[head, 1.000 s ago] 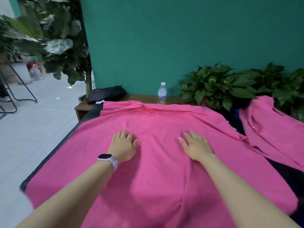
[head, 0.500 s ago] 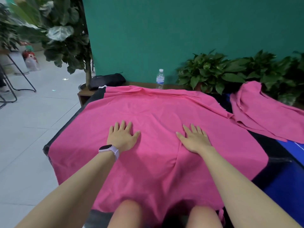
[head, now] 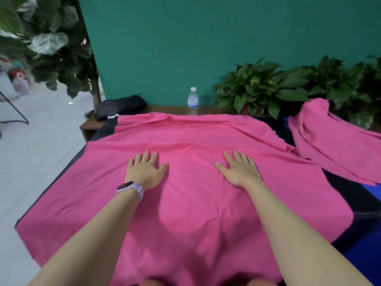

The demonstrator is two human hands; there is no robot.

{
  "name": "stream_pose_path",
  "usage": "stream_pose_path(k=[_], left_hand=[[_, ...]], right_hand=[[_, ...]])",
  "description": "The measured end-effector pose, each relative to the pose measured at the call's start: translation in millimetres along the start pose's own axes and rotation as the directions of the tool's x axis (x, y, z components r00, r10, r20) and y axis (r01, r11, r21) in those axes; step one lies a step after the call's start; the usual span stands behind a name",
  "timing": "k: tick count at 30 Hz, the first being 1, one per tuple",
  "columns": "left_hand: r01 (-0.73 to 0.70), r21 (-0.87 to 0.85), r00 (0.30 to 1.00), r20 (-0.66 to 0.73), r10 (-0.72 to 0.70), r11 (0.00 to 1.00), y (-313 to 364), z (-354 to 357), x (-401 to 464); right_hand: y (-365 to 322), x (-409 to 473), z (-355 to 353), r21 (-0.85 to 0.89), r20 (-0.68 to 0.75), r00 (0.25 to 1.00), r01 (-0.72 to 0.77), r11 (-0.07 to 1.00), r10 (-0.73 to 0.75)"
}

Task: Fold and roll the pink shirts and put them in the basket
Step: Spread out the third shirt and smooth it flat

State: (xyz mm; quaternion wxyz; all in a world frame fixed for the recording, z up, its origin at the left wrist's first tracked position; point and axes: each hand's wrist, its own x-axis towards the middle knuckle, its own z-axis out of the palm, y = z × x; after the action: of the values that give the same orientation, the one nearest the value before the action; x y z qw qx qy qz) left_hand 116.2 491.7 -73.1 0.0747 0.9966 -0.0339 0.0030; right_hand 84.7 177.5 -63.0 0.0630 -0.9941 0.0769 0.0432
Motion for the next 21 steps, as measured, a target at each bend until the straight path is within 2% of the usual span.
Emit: stream_pose_path(k=[21], left_hand=[[0.015,0.013,1.000,0.010,-0.016,1.000,5,3,168]], right_hand=[[-5,172,-9,0.010,-0.044,0.997,0.065,0.998,-0.064]])
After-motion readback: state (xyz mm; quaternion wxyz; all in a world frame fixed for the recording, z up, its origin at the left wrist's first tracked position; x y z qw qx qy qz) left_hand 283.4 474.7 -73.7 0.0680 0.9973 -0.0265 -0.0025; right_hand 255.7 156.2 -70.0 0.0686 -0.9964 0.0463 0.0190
